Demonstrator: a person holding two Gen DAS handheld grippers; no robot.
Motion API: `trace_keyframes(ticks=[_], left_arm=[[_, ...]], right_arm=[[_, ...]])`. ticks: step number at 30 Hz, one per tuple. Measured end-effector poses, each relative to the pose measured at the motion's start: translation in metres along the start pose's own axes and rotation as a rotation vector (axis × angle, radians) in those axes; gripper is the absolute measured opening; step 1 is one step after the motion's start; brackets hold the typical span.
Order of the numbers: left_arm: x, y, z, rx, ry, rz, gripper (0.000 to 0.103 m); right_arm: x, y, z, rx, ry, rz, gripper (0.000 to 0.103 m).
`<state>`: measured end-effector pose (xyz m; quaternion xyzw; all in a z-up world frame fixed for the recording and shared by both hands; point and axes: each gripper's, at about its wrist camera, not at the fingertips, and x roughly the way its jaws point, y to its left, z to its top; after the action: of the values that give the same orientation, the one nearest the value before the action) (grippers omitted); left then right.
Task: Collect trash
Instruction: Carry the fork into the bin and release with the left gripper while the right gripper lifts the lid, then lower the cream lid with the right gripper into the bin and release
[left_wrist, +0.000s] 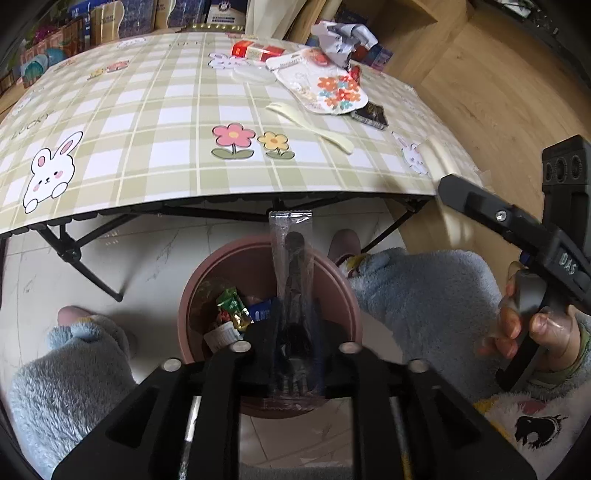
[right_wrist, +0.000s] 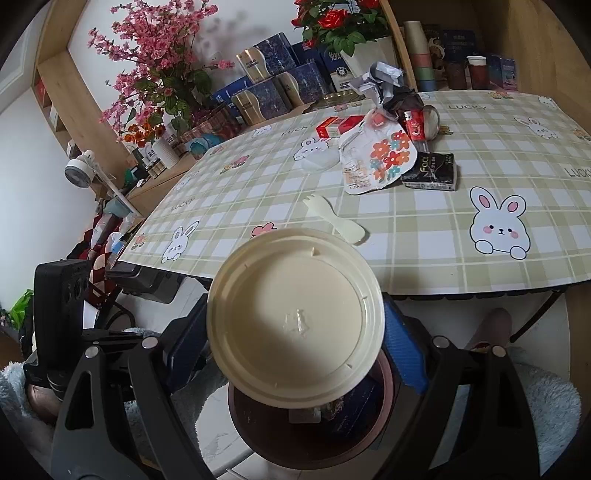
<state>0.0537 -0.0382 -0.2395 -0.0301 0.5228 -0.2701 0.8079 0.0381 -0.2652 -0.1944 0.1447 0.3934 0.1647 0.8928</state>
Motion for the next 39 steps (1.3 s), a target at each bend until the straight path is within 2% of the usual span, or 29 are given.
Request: trace_keyframes(ticks=[1,5,6,9,11,13,19,27,36,39], left_arm=[[-0.003,0.000,0.000,-0.002,-0.018,0.003,0.045],[-0.022,0.001,0.001,-0.019,-0.125,0.061,0.055],[-0.031,0.001,0.001,-0.025,-0.176,0.097,0.059],[-0.055,0.001,-0.001,-0.045,-0.307,0.169,0.079],[-0.064,0.001,-0.002,-0.062,-0.359,0.202,0.085],[-0.066,0.001,-0.002,-0.070,-0.373,0.217,0.091],[-0.061,0.007,-0.001,-0.087,-0.349,0.253,0.094],[-0.067,0.026,-0.006,-0.180,-0.363,0.304,0.097],[-0.064,0.037,-0.008,-0.230,-0.340,0.312,0.097],[-0.064,0.037,-0.009,-0.230,-0.335,0.310,0.097]], right_arm=[[0.001,0.002,0.000,-0.006,0.002,0.000,0.086],[0.004,0.006,-0.001,-0.019,0.013,-0.005,0.086],[0.005,0.006,-0.002,-0.019,0.017,-0.008,0.086],[0.008,0.005,-0.002,-0.013,0.030,-0.016,0.086],[0.011,0.006,-0.003,-0.010,0.042,-0.020,0.086],[0.014,0.007,-0.004,-0.013,0.052,-0.023,0.086],[0.023,0.017,-0.009,-0.044,0.083,-0.030,0.086],[0.034,0.022,-0.018,-0.066,0.129,-0.057,0.088],[0.042,0.029,-0.025,-0.097,0.166,-0.063,0.089],[0.043,0.031,-0.025,-0.109,0.169,-0.061,0.094]])
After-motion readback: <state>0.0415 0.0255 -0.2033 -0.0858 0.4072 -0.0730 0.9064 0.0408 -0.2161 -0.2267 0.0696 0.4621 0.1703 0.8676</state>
